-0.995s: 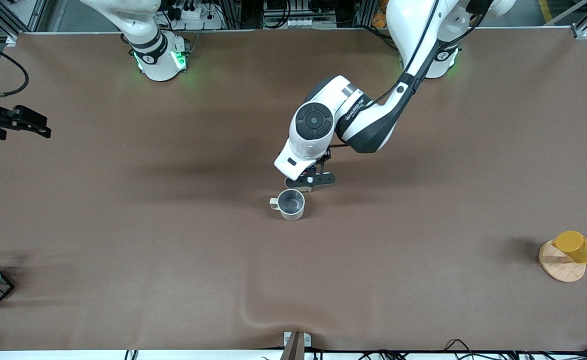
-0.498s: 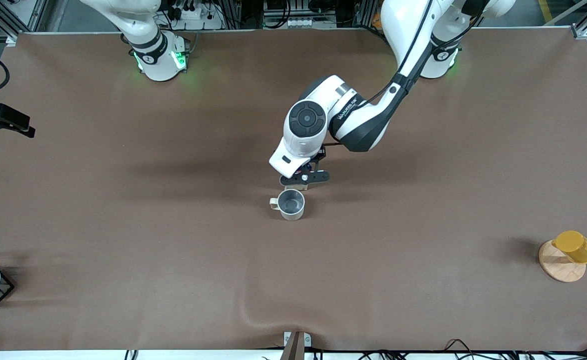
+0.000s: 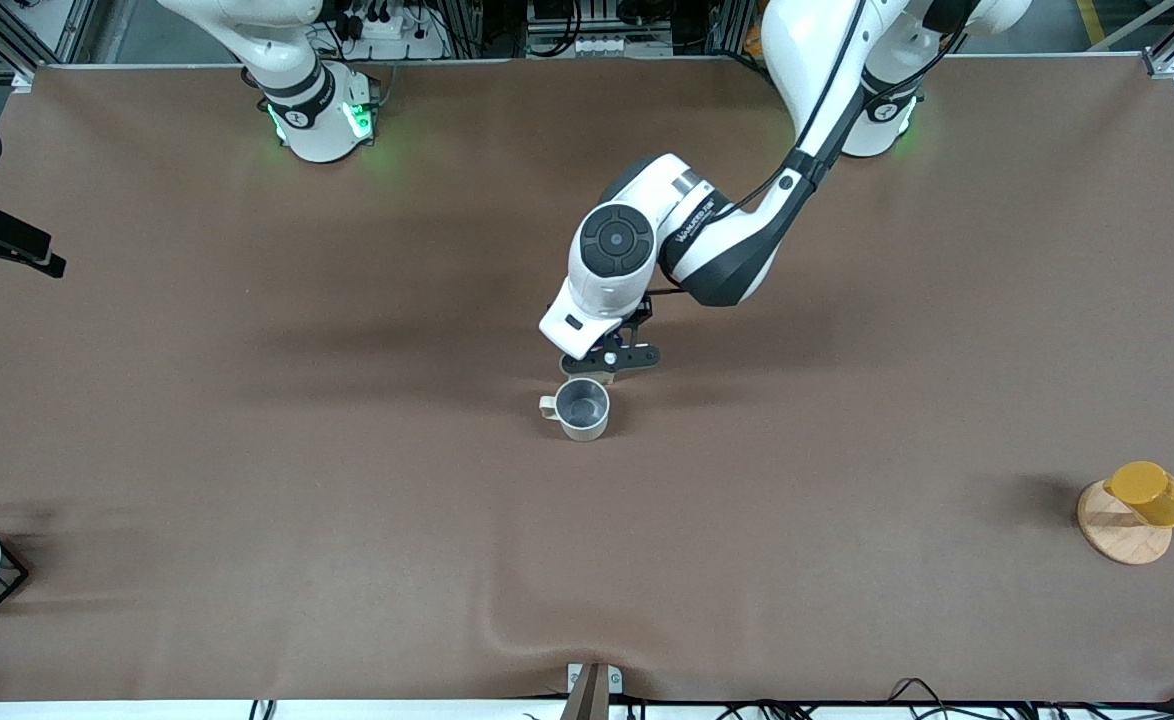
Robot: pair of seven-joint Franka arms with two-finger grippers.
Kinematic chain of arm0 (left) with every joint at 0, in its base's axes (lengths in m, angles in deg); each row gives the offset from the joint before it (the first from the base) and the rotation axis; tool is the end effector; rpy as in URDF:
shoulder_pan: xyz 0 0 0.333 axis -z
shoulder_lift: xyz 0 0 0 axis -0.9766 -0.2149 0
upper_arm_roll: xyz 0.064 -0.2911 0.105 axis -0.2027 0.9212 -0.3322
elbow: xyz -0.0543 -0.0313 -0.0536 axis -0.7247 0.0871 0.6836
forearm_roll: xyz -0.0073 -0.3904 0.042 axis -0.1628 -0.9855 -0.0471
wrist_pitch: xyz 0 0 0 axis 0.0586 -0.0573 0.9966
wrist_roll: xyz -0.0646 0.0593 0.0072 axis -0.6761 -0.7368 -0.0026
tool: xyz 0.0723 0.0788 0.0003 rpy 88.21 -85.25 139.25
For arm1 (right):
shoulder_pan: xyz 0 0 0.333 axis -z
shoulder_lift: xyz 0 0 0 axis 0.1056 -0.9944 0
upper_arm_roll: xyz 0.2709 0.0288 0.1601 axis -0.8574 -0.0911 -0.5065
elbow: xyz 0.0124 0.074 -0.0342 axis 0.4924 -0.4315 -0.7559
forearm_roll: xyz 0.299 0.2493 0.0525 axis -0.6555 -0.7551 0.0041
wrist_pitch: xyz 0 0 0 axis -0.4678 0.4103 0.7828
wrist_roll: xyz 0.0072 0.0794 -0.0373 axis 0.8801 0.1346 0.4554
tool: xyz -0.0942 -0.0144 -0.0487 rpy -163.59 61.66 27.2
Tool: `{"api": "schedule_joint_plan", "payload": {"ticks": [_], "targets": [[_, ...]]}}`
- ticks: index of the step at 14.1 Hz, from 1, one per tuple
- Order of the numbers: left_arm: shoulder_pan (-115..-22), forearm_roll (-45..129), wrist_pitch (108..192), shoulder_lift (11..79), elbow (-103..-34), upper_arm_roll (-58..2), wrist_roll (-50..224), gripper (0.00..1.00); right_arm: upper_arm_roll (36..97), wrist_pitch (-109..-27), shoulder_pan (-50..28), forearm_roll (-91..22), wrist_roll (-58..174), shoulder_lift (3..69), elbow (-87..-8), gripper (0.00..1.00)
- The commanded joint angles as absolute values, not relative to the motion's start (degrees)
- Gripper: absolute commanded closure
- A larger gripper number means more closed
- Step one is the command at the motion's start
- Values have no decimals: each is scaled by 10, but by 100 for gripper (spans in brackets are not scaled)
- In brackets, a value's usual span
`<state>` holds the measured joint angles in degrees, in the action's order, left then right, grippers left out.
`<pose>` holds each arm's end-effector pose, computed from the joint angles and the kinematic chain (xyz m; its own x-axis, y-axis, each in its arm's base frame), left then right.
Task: Place milk next to cup
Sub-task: 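Carry the carton beside the mug with the left gripper while the right gripper withdraws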
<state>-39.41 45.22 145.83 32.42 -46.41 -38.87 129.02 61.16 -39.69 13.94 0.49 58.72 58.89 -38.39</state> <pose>0.5161 -0.5096 0.3333 0.9820 0.1046 -0.1570 0.1174 -0.9903 0.0741 0.5480 -0.0712 0.6185 0.9983 -0.0325 -0.0487 -0.0344 -0.9987 -0.0387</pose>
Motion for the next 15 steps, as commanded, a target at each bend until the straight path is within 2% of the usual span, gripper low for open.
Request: {"api": "schedule_joint_plan", "payload": {"ticks": [1,2,4,7,10,15], "targets": [[-393,457,1468,317,-453,-391,1301,33,618,-390,126,0,565,595,-383,0],[-392,458,1468,317,-453,-391,1301,30,618,-390,122,3,561,595,-385,0],[-391,457,1468,317,-453,-391,1302,14,619,-390,123,3,564,595,-390,0],[-396,438,1458,335,-453,-390,1304,0,619,-390,135,7,576,597,-390,0],[-400,421,1453,364,-455,-390,1345,0,618,-388,129,15,583,597,-392,0],[-496,427,1300,461,-458,-389,1264,0,619,-388,132,19,584,597,-395,0]]}}
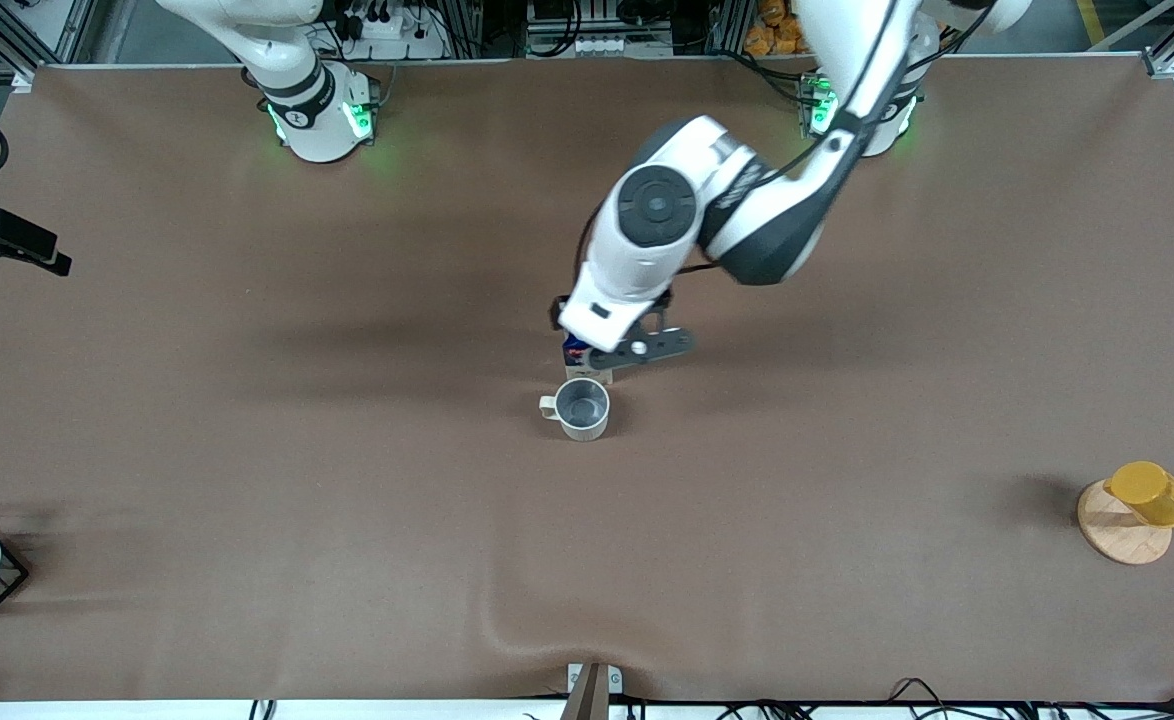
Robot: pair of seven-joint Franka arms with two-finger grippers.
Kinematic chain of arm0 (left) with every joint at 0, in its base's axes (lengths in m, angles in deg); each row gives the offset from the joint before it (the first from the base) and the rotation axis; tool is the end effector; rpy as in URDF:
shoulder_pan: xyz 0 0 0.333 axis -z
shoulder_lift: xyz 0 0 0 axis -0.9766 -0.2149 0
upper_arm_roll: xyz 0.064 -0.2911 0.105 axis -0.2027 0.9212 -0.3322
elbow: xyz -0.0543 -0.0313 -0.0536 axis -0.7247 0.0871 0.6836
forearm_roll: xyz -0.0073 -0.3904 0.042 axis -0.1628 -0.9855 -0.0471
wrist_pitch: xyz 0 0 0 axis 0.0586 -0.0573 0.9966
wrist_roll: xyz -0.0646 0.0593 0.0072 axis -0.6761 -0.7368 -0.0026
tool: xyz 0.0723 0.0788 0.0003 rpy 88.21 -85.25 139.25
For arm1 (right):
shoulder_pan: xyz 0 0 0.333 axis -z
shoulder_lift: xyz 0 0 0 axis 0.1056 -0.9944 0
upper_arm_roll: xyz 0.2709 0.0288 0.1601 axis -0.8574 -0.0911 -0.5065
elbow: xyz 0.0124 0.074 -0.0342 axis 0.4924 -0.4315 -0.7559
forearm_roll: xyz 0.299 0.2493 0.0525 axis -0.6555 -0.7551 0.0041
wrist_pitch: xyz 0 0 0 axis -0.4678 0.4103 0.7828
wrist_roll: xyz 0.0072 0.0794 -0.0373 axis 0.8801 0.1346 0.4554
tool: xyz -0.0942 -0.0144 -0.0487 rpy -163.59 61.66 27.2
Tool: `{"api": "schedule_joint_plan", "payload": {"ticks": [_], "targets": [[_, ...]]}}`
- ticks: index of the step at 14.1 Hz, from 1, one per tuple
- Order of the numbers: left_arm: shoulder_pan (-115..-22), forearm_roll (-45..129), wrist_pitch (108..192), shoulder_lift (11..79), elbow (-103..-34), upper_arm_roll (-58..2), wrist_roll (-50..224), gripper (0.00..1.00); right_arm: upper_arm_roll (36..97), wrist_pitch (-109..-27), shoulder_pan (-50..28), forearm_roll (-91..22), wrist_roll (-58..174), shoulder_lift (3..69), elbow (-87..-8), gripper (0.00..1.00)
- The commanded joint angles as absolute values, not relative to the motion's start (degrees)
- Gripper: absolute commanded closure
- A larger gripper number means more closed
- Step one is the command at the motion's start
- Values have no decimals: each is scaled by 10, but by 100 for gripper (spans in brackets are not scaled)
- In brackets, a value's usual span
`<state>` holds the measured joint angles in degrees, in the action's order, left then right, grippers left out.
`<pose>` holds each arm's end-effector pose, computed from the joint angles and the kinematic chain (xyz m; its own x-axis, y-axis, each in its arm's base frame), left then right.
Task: Place milk next to cup
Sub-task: 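Set the carton down beside the mug and open the left gripper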
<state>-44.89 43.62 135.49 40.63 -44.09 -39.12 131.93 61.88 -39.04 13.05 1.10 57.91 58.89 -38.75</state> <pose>0.5447 -0.4468 0.4398 0.9583 0.2300 -0.1698 0.2458 -0.9661 0.0784 0.5466 -0.0705 0.6146 0.9967 -0.0437 -0.0677 -0.0458 -0.9985 -0.0288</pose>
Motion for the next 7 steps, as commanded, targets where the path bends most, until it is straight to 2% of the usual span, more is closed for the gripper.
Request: {"api": "schedule_joint_plan", "payload": {"ticks": [1,3,5,7], "targets": [[-516,428,1278,482,-463,-389,1241,0,619,-384,132,19,586,597,-395,0],[-543,474,1244,525,-487,-388,1232,0,619,-377,132,20,593,597,-395,0],[-576,507,1245,577,-545,-385,1223,0,619,-379,131,22,592,593,-395,0],[-617,508,1245,610,-576,-385,1202,0,619,-379,129,22,592,593,-395,0]]}}
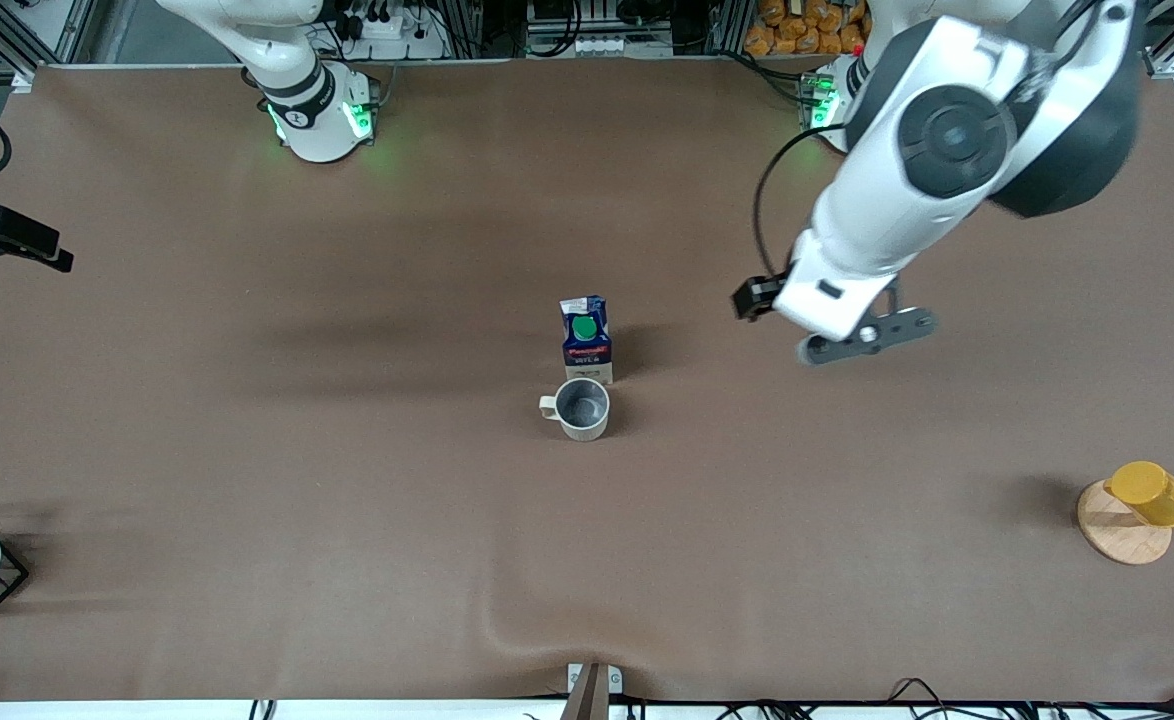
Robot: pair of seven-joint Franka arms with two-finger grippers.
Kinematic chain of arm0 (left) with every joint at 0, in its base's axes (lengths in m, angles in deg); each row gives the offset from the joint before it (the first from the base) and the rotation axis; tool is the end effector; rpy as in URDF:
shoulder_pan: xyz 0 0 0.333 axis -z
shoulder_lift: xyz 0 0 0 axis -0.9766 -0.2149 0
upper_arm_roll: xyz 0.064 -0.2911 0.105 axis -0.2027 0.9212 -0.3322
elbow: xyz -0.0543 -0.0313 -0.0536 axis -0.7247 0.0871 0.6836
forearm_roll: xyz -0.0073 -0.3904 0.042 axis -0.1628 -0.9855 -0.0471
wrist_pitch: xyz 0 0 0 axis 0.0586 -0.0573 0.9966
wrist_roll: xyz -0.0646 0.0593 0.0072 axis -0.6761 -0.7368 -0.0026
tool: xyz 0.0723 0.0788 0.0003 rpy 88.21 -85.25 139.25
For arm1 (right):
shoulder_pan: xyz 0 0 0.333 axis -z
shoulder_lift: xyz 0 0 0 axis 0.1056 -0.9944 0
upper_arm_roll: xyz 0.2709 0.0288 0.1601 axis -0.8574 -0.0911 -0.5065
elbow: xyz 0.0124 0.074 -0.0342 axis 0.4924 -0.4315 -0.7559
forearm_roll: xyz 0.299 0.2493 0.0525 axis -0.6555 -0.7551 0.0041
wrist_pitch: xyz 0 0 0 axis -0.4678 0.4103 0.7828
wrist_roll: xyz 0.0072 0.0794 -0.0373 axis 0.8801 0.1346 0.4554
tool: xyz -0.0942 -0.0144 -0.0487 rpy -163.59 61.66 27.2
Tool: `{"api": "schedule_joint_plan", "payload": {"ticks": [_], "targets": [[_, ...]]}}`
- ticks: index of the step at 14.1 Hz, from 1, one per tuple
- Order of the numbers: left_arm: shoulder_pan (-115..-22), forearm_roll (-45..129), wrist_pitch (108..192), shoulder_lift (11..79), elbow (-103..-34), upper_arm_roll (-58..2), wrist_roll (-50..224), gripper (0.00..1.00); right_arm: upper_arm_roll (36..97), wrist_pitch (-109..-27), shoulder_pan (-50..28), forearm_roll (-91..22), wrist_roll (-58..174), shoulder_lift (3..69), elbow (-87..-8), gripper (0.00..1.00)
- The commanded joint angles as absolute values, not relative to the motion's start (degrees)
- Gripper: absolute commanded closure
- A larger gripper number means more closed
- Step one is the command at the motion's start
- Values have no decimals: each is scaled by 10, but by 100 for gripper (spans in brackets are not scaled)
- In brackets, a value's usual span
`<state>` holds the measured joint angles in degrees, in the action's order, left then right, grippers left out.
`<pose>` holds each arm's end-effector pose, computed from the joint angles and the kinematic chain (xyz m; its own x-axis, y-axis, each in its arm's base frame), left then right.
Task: Place milk next to cup
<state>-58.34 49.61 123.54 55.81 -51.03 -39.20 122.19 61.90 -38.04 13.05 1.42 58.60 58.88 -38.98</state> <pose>0.5640 -0.2730 0.5406 0.9576 0.2647 -0.1140 0.2625 -0.9643 -0.0339 0.5444 -0.0710 0.6112 0.9955 -0.0319 -0.0894 -0.0343 -0.9991 -0.0262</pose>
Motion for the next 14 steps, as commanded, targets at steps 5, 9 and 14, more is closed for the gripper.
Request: {"api": "schedule_joint_plan", "payload": {"ticks": [5,9,14], "targets": [[-756,465,1211,686,-615,-384,964,0,619,-379,131,22,593,591,-394,0],[-830,455,1212,750,-667,-386,861,0,619,-382,130,22,593,590,-394,0],[-845,472,1210,752,-662,-384,876,0,619,-387,122,22,592,587,-393,0]]}}
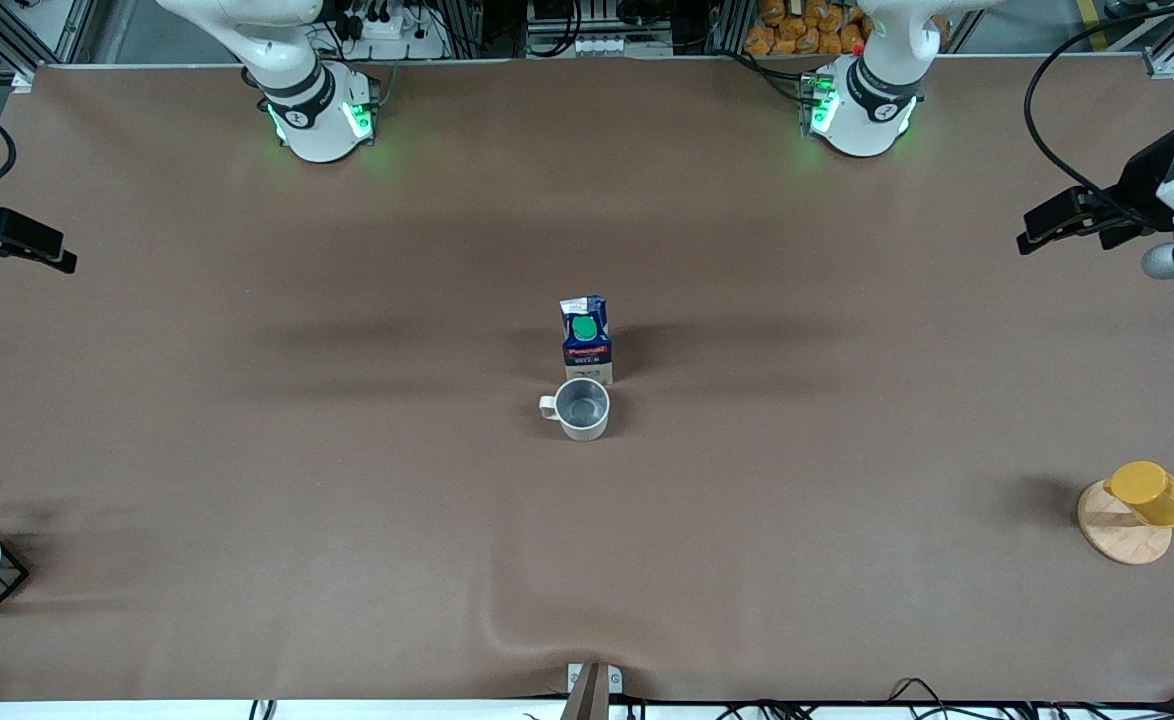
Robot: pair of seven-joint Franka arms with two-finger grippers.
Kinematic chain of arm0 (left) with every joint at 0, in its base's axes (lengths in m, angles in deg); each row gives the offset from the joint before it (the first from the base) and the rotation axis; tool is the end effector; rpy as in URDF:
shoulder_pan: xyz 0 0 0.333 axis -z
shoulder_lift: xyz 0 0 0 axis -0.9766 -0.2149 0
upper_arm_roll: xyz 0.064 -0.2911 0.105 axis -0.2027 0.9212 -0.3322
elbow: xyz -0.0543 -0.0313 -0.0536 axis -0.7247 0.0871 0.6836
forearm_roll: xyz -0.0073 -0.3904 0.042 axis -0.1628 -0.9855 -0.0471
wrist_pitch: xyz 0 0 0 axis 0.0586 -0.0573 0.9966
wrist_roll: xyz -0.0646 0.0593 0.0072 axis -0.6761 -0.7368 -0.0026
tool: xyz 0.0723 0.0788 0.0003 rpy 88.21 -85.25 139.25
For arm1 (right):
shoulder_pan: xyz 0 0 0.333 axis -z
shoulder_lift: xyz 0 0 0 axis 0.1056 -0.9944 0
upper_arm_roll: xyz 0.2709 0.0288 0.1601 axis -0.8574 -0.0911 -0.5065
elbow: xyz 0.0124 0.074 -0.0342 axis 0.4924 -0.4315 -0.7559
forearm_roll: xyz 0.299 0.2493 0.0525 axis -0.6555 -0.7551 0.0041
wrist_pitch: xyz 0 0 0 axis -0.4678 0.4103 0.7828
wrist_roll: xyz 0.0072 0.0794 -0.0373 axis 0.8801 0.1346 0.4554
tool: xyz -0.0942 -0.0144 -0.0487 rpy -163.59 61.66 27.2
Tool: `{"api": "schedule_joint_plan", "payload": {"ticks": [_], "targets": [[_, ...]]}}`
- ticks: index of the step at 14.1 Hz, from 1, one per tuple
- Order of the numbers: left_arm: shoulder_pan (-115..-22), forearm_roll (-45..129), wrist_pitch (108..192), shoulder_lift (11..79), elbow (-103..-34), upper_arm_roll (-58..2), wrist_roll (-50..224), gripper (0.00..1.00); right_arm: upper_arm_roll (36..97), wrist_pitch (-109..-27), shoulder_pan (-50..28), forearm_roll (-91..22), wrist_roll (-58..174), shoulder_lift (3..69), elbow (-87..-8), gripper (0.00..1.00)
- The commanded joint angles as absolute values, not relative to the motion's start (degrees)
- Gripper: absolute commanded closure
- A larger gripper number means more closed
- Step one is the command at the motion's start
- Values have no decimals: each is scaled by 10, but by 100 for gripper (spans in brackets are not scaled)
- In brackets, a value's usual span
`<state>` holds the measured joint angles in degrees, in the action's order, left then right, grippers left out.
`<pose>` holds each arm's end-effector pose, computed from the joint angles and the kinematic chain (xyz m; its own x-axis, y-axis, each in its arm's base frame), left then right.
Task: Place milk next to cup
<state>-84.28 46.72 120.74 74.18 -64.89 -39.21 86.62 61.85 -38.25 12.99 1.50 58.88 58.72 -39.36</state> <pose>0.5285 -0.0147 0.6083 0.9918 0.0939 -0.0863 0.0987 -0.9938 0.0519 0.5455 -0.0702 0.6069 0.9951 -0.0252 -0.0951 -0.0277 -0.9993 -0.0258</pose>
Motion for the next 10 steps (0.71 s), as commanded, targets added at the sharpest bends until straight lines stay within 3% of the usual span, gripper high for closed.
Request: {"api": "schedule_joint_plan", "payload": {"ticks": [1,10], "targets": [[-844,476,1211,753,-657,-384,884,0,619,-387,119,22,591,587,-393,0],[-821,524,1208,753,-635,-352,886,0,619,-387,121,22,590,585,-395,0]]}}
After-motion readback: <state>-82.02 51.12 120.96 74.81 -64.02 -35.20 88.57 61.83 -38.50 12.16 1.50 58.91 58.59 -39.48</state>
